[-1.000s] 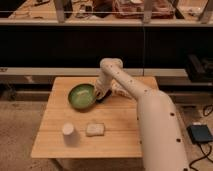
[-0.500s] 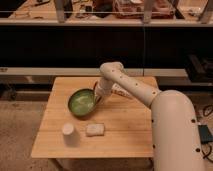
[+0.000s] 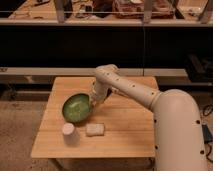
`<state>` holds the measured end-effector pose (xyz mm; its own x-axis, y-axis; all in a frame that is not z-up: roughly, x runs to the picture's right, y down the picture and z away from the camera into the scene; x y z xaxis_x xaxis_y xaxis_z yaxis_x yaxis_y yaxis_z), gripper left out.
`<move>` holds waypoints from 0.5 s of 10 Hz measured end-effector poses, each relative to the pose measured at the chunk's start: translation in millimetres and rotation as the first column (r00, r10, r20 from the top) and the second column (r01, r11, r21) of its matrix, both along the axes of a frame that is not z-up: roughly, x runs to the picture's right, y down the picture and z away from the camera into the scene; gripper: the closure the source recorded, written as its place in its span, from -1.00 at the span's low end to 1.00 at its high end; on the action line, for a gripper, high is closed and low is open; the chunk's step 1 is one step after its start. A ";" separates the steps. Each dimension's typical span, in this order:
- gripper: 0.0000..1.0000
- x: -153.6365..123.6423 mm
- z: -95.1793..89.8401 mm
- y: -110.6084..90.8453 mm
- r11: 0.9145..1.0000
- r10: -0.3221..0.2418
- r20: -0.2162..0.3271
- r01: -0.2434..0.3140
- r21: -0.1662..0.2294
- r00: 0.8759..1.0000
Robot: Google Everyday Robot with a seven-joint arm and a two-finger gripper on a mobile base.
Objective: Drag the ceramic bowl in a circle
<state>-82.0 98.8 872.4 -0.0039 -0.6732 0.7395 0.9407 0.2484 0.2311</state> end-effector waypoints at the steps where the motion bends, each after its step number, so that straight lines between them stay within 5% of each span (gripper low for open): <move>1: 0.60 -9.5 -0.8 3.0 1.000 -0.010 0.012 0.010 -0.004 1.000; 5: 0.60 -61.3 3.9 5.2 0.999 -0.032 0.069 0.033 -0.017 0.997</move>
<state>-143.2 104.1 876.3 -0.0771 -0.6583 0.7488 0.9303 0.2226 0.2916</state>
